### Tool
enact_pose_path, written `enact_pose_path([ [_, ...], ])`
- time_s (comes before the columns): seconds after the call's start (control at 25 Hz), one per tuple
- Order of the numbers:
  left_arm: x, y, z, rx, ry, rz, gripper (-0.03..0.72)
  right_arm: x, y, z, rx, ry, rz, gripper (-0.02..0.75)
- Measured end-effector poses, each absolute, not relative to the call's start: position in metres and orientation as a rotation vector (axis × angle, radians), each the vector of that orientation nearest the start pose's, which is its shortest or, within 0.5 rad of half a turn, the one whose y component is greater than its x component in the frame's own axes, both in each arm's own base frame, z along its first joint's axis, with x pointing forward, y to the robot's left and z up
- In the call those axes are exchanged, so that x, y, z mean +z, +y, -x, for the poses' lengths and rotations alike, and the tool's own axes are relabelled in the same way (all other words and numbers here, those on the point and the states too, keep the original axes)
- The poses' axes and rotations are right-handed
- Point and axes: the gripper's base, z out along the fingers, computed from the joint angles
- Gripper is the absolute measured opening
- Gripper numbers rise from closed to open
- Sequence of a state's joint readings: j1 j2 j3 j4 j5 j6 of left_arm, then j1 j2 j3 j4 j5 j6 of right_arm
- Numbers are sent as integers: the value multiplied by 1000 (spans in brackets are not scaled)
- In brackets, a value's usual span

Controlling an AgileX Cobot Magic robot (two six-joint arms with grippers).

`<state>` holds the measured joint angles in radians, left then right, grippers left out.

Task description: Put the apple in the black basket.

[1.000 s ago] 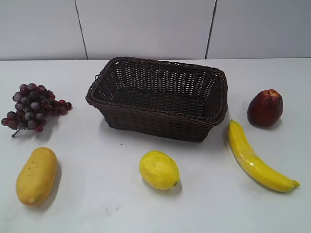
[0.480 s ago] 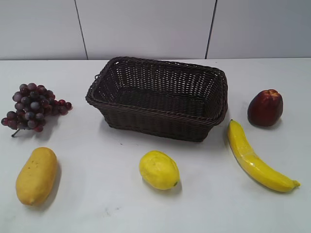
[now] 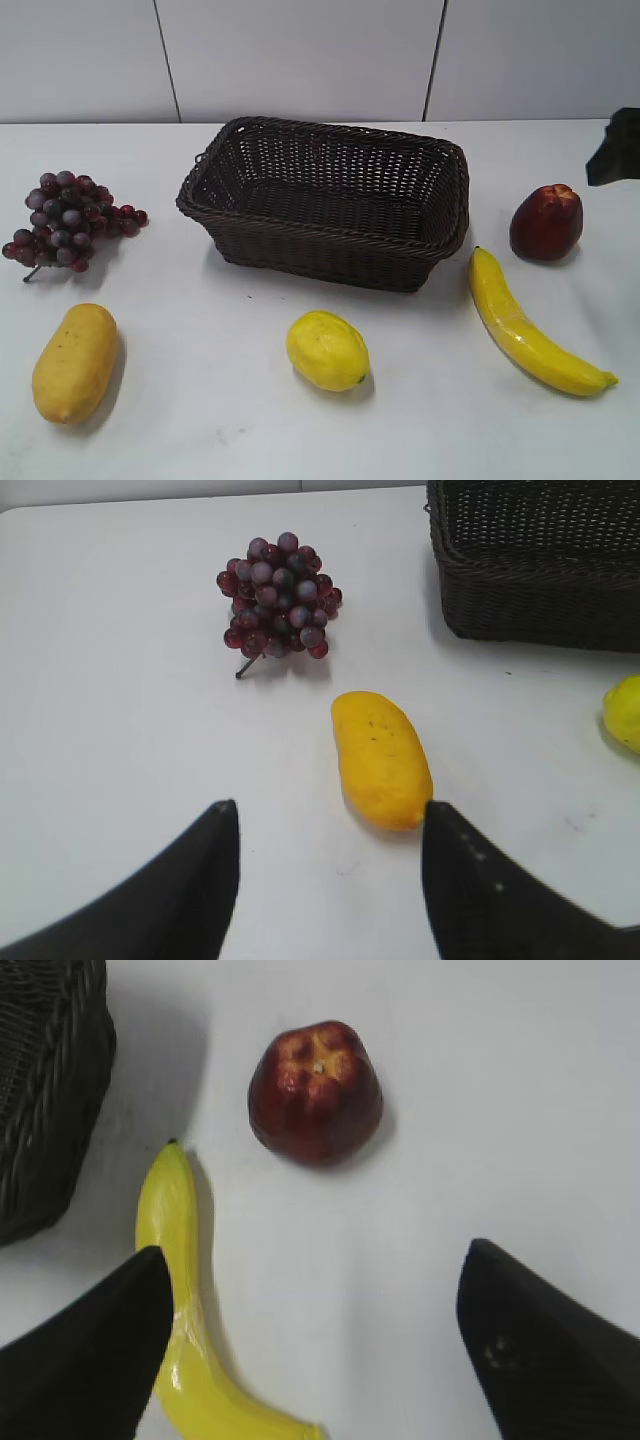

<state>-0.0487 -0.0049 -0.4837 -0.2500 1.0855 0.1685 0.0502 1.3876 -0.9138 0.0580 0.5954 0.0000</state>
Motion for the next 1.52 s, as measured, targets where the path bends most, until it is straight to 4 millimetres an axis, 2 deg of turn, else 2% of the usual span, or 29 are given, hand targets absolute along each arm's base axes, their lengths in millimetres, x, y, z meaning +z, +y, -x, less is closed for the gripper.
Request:
enact_pose_path([
  [0.2,273,-20,7,-227,2048,-237,435,231,21,-335,102,2631,-8,677],
  [0.4,273,-20,7,-227,2048,-237,435,200,23,-369,102,2699,-13,675],
  [0.72,273,-20,7,-227,2048,-237,435,154,23,-391,80,2762,-3,662],
  [0.8,273,-20,7,-227,2048,-237,435,146,23,-392,74,2768,1,652],
  [0.92,273,-20,7,-227,2048,-237,435,146,23,-395,69,2755,6,604],
  [1.12,273,-20,7,-227,2048,-237,435,151,22,-396,55,2786,25,603],
  [1.24,273,-20,7,-227,2048,-237,435,165,22,-400,51,2806,59,603],
  [1.32,273,-20,7,-227,2048,-237,435,185,23,-403,45,2786,96,603],
  [1.44,273,-20,7,-227,2048,-237,435,233,28,-404,42,2695,137,603],
  [1.52,273,-20,7,-227,2048,-237,435,264,41,-403,43,2619,198,603],
])
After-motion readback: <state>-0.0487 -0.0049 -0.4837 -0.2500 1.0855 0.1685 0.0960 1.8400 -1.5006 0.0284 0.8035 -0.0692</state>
